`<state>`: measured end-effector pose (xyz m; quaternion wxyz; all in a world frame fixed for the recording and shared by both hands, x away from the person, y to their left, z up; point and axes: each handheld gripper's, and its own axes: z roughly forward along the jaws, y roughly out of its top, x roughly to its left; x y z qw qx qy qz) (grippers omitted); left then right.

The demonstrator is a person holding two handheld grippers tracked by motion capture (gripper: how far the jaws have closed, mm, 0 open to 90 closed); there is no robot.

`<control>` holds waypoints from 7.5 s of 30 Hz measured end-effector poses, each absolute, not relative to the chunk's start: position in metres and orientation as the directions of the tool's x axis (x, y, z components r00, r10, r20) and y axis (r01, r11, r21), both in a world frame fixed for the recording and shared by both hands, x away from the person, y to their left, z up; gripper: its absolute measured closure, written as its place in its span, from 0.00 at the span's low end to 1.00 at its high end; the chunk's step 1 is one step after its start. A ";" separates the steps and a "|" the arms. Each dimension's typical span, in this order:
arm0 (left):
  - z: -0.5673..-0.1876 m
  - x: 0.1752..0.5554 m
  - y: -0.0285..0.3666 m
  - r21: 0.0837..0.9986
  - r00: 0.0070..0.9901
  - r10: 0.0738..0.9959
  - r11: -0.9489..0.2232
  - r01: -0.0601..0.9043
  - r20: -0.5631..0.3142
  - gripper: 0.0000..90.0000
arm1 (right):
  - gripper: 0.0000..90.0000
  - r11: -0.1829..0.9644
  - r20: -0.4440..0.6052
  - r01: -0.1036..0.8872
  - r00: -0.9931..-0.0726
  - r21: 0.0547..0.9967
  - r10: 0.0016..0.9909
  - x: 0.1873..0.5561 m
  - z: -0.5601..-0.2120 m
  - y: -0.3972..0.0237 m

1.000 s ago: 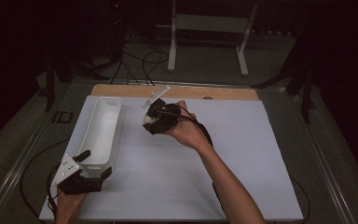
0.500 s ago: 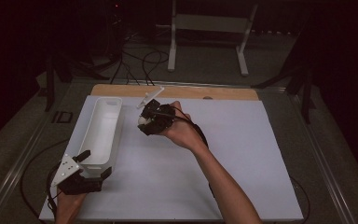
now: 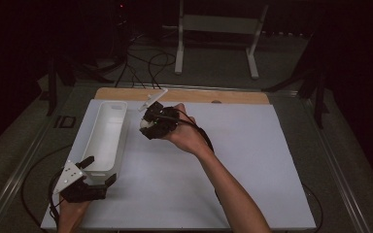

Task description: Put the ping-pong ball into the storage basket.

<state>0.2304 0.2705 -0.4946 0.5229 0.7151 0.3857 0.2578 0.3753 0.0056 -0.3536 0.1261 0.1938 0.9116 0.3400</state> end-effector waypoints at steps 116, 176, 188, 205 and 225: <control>-0.493 0.229 0.275 0.952 0.565 0.825 -0.142 0.272 -0.038 0.00 | 0.56 0.639 -0.040 0.235 -0.922 0.733 0.385 0.382 -0.358 0.066; -0.492 0.228 0.276 0.953 0.565 0.825 -0.141 0.267 -0.037 0.00 | 0.55 0.649 -0.001 0.232 -0.941 0.724 0.337 0.375 -0.375 0.105; -0.492 0.228 0.276 0.953 0.565 0.824 -0.142 0.267 -0.036 0.00 | 0.54 0.655 0.007 0.241 -0.941 0.716 0.339 0.376 -0.379 0.110; -0.492 0.228 0.276 0.952 0.566 0.824 -0.145 0.268 -0.034 0.00 | 0.12 0.639 0.017 0.276 -0.925 0.718 0.380 0.379 -0.376 0.105; -0.493 0.229 0.275 0.952 0.565 0.824 -0.144 0.271 -0.036 0.00 | 0.10 0.622 -0.004 0.260 -0.921 0.738 0.390 0.373 -0.360 0.074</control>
